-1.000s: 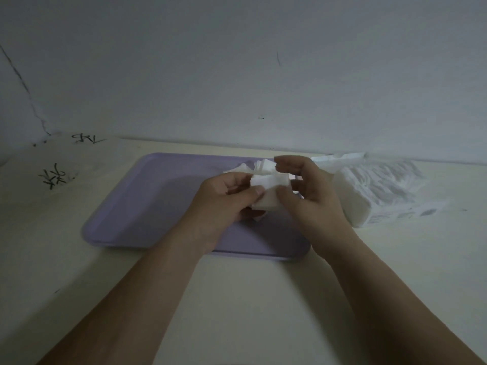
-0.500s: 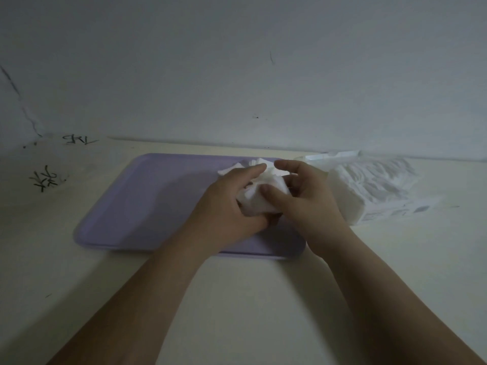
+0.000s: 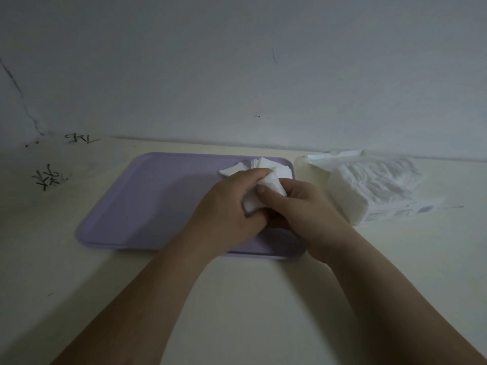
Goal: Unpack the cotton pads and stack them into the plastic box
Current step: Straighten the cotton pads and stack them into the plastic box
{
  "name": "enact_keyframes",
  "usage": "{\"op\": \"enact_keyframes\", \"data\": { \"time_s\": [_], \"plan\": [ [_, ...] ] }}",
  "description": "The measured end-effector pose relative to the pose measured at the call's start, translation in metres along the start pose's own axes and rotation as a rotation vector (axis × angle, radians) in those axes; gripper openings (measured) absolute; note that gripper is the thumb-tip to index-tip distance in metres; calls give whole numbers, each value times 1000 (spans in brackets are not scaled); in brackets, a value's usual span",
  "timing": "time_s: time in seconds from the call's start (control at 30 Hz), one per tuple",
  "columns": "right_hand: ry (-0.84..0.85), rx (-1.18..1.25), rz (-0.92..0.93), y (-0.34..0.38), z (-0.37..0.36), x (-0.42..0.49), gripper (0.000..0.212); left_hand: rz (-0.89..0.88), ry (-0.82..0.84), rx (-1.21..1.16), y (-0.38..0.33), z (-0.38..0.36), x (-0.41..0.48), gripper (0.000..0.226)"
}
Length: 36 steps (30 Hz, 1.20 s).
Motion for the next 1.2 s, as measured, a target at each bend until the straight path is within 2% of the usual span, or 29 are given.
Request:
{"op": "enact_keyframes", "data": {
  "time_s": [0.17, 0.23, 0.33, 0.43, 0.5, 0.57, 0.73, 0.87, 1.0, 1.07, 1.13, 1.2],
  "plan": [
    [-17, -167, 35, -2, 0, 1, 27, -21, 174, -60, 5, -2, -1, 77],
    [-57, -123, 38, -3, 0, 2, 20, 3, 144, -107, 6, 1, 0, 83],
    [-203, -1, 13, 0, 3, 5, 15, 107, -74, -19, 13, 13, 8, 74],
    [-338, 51, -6, -3, 5, 10, 16, 202, -183, 174, 23, 19, 11, 44],
    [-337, 40, 9, -5, 5, 12, 25, 272, -143, 150, 27, 15, 11, 36],
    [-320, 21, 11, -6, 3, 13, 31, 302, -76, 152, 28, 11, 11, 42],
    [-299, 22, -25, -9, 4, 14, 18, 356, 31, 191, 30, 5, 16, 47],
    [-273, 66, -10, -6, 5, 13, 21, 361, 36, 22, 32, 2, 15, 52],
    [-356, 102, -30, -9, 7, 13, 10, 339, -165, -251, 17, 9, 12, 49],
    [-352, 84, -37, -15, 10, 15, 13, 295, -218, -385, 11, 15, 14, 53],
    [-331, 66, -14, -18, 12, 16, 22, 262, -203, -617, 7, 20, 16, 53],
    [-282, 37, 24, -17, 14, 15, 25, 250, -114, -806, 3, 20, 15, 48]
  ]
}}
Point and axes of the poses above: each hand's wrist, its own x-axis towards the middle knuckle, its own z-axis out of the back of the hand, y = z × x, the point moved 1 cm from there along x, towards the middle knuckle, and after that the axes turned 10 degrees about -x, right-handed, at the moved point
